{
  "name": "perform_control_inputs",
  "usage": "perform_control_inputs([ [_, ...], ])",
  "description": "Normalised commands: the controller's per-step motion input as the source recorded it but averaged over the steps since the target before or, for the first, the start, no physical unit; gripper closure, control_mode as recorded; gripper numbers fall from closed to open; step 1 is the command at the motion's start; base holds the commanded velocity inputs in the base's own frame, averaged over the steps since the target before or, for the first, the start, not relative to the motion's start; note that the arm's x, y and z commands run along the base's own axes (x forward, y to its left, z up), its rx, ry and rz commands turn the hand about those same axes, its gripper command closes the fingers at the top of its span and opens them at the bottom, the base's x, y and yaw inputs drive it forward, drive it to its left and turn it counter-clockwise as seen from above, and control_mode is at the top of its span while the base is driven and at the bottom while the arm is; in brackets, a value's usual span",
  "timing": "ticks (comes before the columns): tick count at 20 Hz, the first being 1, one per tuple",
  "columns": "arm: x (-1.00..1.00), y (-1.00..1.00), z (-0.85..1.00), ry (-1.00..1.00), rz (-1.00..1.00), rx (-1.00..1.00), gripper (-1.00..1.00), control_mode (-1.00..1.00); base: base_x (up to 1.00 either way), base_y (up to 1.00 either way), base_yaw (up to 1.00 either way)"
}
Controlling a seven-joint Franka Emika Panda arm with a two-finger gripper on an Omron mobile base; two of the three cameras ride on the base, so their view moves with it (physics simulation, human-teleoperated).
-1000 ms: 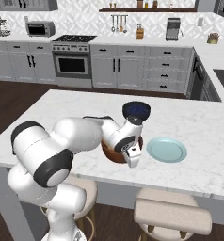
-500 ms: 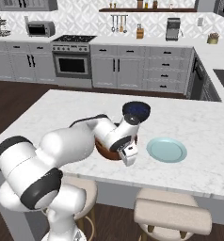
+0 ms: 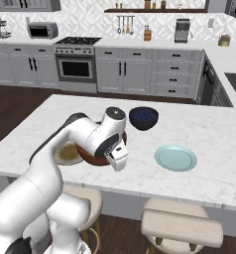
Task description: Pick the chicken drumstick and bell pepper from their plates and place them in the bowl. Then put the bowl in the fridge.
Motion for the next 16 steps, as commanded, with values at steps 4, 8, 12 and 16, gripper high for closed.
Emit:
perform_control_inputs([
  [4,-0.78,0.87,0.62,0.02,0.00,0.00,1.00,-1.00,0.00,0.00,0.00],
  [8,-0.67,0.76,0.30,0.00,0.00,0.03,1.00,-1.00,0.00,0.00,0.00],
  [12,-0.51,0.42,0.39,0.00,0.00,0.03,1.00,-1.00,0.00,0.00,0.00],
  [16,-0.56,0.01,0.48,0.00,0.00,0.04,1.00,-1.00,0.00,0.00,0.00],
])
